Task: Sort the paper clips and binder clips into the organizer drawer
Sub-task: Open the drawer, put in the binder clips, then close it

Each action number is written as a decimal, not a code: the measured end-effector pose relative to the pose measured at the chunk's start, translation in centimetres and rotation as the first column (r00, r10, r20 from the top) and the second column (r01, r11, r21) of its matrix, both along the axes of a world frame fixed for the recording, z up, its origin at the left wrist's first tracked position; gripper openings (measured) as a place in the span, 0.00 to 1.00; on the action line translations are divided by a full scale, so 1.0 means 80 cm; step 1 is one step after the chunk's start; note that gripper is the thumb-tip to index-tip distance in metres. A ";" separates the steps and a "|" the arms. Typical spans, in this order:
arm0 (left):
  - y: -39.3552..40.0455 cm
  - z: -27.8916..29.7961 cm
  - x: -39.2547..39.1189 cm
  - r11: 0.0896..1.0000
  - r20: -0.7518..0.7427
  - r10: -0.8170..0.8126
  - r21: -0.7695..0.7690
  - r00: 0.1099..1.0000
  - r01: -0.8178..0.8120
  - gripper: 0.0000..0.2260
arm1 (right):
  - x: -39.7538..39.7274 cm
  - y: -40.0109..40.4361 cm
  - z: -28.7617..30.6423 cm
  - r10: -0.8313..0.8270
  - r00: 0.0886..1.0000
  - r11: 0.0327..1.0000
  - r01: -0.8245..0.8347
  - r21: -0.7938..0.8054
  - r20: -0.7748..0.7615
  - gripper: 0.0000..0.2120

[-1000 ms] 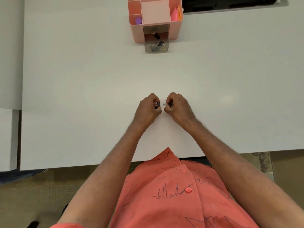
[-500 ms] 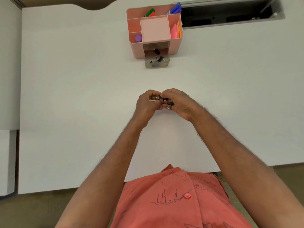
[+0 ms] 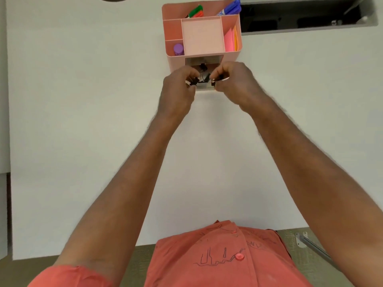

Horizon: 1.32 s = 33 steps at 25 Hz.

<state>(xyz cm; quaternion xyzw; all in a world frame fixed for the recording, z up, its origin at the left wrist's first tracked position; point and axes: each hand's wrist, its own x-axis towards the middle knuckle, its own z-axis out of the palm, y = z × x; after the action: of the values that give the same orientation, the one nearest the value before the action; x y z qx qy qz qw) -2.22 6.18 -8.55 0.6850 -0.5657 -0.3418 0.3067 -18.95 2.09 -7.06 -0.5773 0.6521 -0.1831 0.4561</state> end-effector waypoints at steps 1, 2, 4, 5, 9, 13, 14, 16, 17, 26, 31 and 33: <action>-0.009 0.001 0.000 0.998 0.068 -0.024 -0.054 0.997 0.028 0.14 | 0.002 -0.009 0.000 0.040 0.992 0.993 -0.053 -0.109 -0.122 0.14; -0.016 0.000 0.000 0.995 0.098 -0.028 -0.088 0.995 0.037 0.14 | 0.005 -0.016 -0.002 0.068 0.976 0.976 -0.108 -0.189 -0.207 0.15; -0.024 -0.002 0.000 0.994 0.100 -0.008 -0.110 0.995 0.019 0.15 | 0.014 -0.025 -0.012 0.142 0.938 0.931 -0.235 -0.280 -0.316 0.16; -0.026 -0.005 0.000 0.994 0.096 0.001 -0.111 0.995 0.010 0.15 | 0.019 -0.027 -0.018 0.188 0.915 0.909 -0.300 -0.290 -0.358 0.15; -0.025 -0.018 0.002 0.994 0.153 -0.019 -0.107 0.988 0.036 0.14 | 0.029 -0.033 -0.049 0.303 0.861 0.883 -0.415 -0.220 -0.409 0.12; -0.031 -0.021 0.003 0.988 0.200 -0.027 -0.145 0.979 0.057 0.15 | 0.027 -0.027 -0.060 0.263 0.922 0.889 -0.345 -0.300 -0.283 0.10; -0.034 -0.021 0.001 0.985 0.212 -0.041 -0.156 0.976 0.075 0.16 | 0.025 -0.027 -0.059 0.241 0.937 0.896 -0.315 -0.312 -0.254 0.10; -0.043 -0.023 -0.002 0.982 0.251 -0.083 -0.144 0.964 0.122 0.17 | 0.023 -0.027 -0.062 0.246 0.921 0.880 -0.343 -0.328 -0.301 0.10; -0.047 -0.026 -0.005 0.981 0.273 -0.099 -0.133 0.957 0.140 0.17 | 0.022 -0.026 -0.061 0.258 0.910 0.865 -0.367 -0.341 -0.324 0.09; -0.035 -0.024 -0.016 0.991 0.210 -0.032 -0.118 0.977 0.057 0.15 | 0.017 -0.028 -0.068 0.238 0.945 0.890 -0.305 -0.339 -0.226 0.08; -0.024 -0.029 -0.003 0.970 0.076 0.110 -0.225 0.991 -0.091 0.08 | 0.004 -0.009 -0.049 0.025 0.995 0.863 -0.068 -0.501 -0.091 0.09; -0.022 -0.026 0.002 0.936 -0.088 0.235 -0.250 0.968 -0.250 0.04 | 0.003 0.006 -0.050 -0.168 0.974 0.893 0.215 -0.395 0.150 0.09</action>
<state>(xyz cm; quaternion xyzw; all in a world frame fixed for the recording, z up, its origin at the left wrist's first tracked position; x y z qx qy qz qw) -2.09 4.43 -10.64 0.6936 -0.5078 -0.2438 0.4490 -18.68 2.60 -11.10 -0.5814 0.6265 -0.3915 0.3409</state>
